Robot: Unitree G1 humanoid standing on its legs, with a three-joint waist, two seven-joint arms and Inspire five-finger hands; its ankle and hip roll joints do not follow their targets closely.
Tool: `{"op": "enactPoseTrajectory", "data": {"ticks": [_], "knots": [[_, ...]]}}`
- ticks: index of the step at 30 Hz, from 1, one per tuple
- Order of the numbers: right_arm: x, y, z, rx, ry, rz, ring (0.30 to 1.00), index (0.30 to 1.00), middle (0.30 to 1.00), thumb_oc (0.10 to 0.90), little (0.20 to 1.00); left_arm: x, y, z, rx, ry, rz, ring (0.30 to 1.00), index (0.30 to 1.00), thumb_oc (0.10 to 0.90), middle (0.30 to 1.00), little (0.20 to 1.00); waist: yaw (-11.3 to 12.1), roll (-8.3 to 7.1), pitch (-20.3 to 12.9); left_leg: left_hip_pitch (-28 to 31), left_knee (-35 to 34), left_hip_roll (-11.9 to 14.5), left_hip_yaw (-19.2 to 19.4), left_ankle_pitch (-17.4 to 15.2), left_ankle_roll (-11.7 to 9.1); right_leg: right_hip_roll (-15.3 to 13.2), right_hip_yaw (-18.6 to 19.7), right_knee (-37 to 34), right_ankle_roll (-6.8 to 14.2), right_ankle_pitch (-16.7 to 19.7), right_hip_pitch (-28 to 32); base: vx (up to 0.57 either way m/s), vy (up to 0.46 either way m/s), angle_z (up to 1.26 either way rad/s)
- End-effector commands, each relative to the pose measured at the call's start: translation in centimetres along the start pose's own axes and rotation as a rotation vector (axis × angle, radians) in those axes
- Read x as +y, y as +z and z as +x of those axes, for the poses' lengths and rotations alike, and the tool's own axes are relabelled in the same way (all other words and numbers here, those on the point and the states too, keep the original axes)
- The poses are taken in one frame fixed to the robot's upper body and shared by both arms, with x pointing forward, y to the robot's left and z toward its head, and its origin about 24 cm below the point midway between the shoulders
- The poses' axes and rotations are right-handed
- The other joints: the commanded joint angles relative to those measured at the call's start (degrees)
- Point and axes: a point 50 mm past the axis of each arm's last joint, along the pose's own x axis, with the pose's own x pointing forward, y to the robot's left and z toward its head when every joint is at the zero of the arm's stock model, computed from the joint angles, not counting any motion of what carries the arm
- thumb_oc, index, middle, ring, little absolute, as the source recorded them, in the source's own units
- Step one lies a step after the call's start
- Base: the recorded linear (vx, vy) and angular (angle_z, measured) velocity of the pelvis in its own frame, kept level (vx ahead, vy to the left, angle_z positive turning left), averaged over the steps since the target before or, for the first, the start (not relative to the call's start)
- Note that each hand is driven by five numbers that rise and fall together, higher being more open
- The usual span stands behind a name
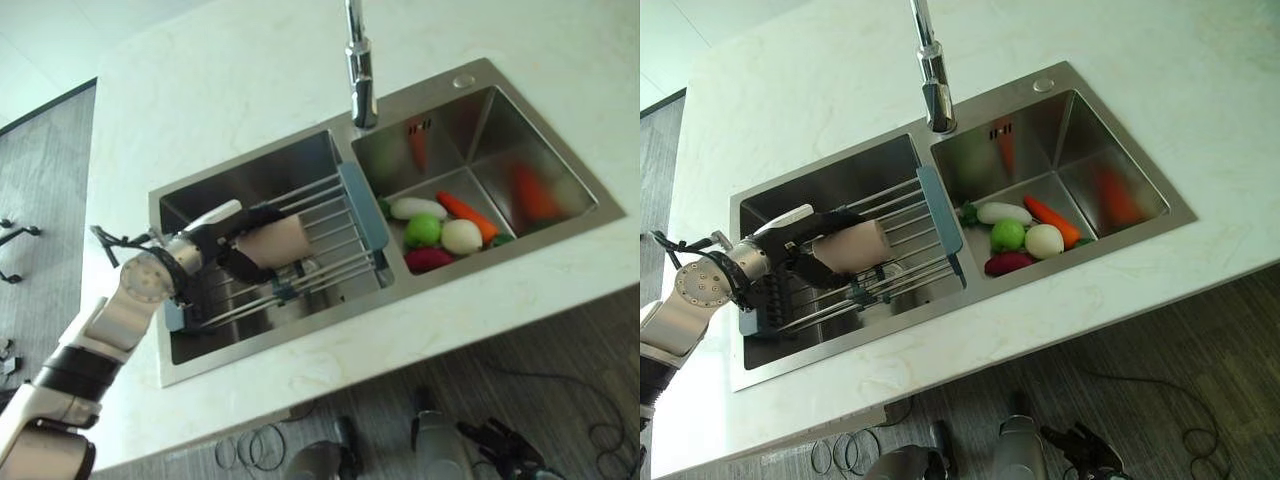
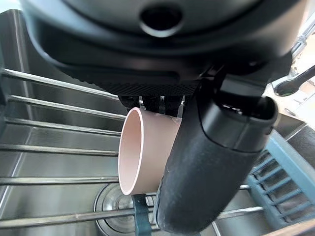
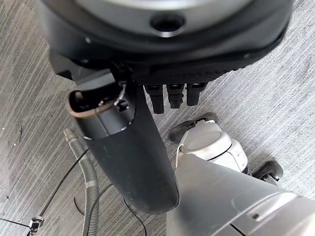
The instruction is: Place the dishes in the dishwasher.
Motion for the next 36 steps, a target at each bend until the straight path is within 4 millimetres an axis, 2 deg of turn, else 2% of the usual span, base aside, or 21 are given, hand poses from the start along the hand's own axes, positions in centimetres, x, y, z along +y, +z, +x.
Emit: {"op": "enactPoseTrajectory", "data": {"ticks": [1,10,13,14,15,22,27,31,36], "knots": [[-0.8,0.2,-0.3,-0.032,0.0,0.013,0.9,0.9,0.9,0.8,0.9,4.6,2.5,-0.6,-0.09,0.201,0.149,0.9,0.9,0.8,0.9,0.9,-0.6,-1.57,-2.0,-5.3,6.4,1.6,-6.2,-5.1,-1.6,-5.5,1.1,-0.8,6.9,-5.8,3.4,-0.03,0.026,-0.05],[-0.3,1.2,-0.1,-0.055,0.021,0.003,0.9,0.9,0.9,0.8,0.9,5.1,4.0,-0.3,-0.131,0.22,0.157,0.9,0.9,0.8,0.9,0.9,-0.7,-1.86,0.1,-7.1,6.4,1.1,-6.6,-5.0,-1.4,-5.8,1.4,-0.8,7.2,-5.1,1.6,-0.01,0.004,-0.02],[0.4,2.1,0.2,-0.082,0.046,-0.001,0.9,0.9,0.9,0.8,0.9,5.5,4.6,-0.1,-0.131,0.227,0.178,0.9,0.9,0.8,0.9,0.9,-0.7,-2.06,1.4,-8.0,6.4,0.9,-6.9,-4.9,-1.3,-6.1,1.6,-0.8,7.4,-4.5,0.5,-0.05,0.006,0.01],[0.4,2.1,0.2,-0.084,0.049,-0.001,0.9,0.9,0.9,0.8,0.9,5.5,4.6,0.0,-0.131,0.225,0.181,0.622,0.622,0.615,0.622,0.622,-0.6,-2.08,1.5,-8.1,6.4,0.9,-6.9,-4.9,-1.3,-6.1,1.7,-0.8,7.4,-4.4,0.4,-0.06,-0.007,0.02],[0.5,2.2,0.2,-0.087,0.053,-0.002,0.9,0.9,0.9,0.8,0.9,5.6,4.8,0.0,-0.139,0.227,0.188,0.3,0.3,0.4,0.3,0.3,-0.6,-2.13,1.6,-8.2,6.4,0.8,-6.9,-4.9,-1.3,-6.1,1.7,-0.8,7.5,-4.4,0.2,-0.04,-0.006,0.02],[1.0,2.1,0.3,-0.091,0.059,-0.014,0.9,0.9,0.9,0.8,0.9,5.2,5.6,0.2,-0.167,0.193,0.278,0.3,0.3,0.4,0.3,0.3,-0.8,-2.63,0.9,-7.4,6.4,0.9,-6.6,-5.2,-1.1,-6.0,1.5,-0.8,7.6,-4.4,0.6,-0.02,-0.006,-0.02],[0.7,1.3,0.2,-0.067,0.037,-0.03,0.9,0.9,0.9,0.8,0.9,5.7,6.5,0.0,-0.213,0.238,0.274,0.3,0.3,0.4,0.3,0.3,-0.7,-3.12,-0.3,-5.9,6.4,1.4,-5.6,-5.4,-1.1,-5.9,1.0,-0.8,7.5,-4.6,1.8,-0.01,-0.003,0.0],[0.9,0.1,0.1,-0.028,0.018,-0.03,0.9,0.9,0.9,0.8,0.9,7.1,7.2,-0.7,-0.242,0.358,0.244,0.3,0.3,0.4,0.3,0.3,-0.2,-4.12,-2.1,-4.6,6.4,2.3,-4.5,-5.8,-1.1,-5.7,-0.3,-0.8,7.4,-5.1,3.2,-0.03,-0.046,-0.01],[0.7,-1.2,-0.1,0.025,-0.008,-0.042,0.9,0.9,0.9,0.8,0.9,8.3,7.5,-1.7,-0.277,0.489,0.261,0.3,0.3,0.4,0.3,0.3,0.6,-4.44,-4.4,-3.2,6.4,3.2,-4.1,-5.7,-1.4,-5.4,-1.6,-0.8,6.9,-5.9,5.1,-0.01,-0.034,0.06]]}}
